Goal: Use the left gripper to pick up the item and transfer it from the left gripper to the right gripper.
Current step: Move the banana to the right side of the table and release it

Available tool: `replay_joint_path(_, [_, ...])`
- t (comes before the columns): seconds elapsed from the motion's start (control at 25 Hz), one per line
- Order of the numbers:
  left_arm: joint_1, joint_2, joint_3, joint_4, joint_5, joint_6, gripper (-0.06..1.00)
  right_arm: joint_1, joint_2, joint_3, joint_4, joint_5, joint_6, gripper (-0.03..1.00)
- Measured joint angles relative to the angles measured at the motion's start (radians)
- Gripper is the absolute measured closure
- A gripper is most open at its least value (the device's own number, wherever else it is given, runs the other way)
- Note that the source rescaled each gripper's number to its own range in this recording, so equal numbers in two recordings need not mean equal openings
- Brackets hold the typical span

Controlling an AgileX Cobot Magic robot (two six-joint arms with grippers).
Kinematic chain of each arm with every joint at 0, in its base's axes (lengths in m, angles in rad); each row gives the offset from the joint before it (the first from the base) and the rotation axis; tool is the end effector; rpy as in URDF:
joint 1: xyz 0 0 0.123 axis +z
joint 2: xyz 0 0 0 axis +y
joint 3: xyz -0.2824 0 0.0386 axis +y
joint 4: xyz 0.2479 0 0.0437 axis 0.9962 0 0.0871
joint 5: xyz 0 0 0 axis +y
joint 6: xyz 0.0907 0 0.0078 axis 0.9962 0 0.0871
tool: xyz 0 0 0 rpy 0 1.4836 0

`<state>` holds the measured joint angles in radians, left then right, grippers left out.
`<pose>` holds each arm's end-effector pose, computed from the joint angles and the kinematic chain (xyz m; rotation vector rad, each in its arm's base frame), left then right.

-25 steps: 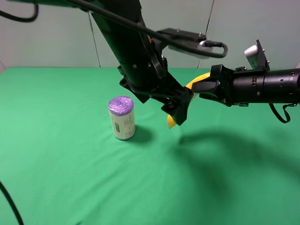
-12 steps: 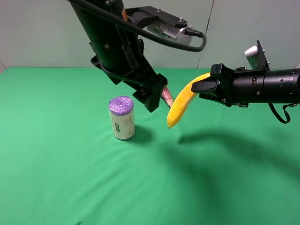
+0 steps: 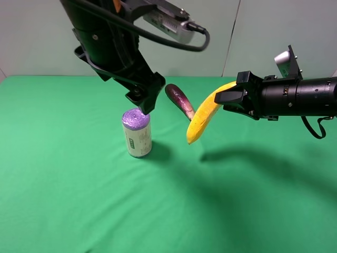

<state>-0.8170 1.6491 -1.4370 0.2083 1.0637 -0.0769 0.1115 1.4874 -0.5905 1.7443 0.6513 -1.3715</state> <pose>0.2489 -0.2411 0.3092 1.0639 2.4947 0.0207 0.2529 0.0831 0.1954 -0.0108 2.2776 1.0000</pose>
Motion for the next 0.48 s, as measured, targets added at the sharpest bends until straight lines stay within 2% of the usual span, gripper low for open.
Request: replay_joint_path(0.48, [0.170,-0.321,0.318,0.004,-0.048,-0.039,-0.05,0.000,0.000,0.000,0.000,0.004,0.002,0.93])
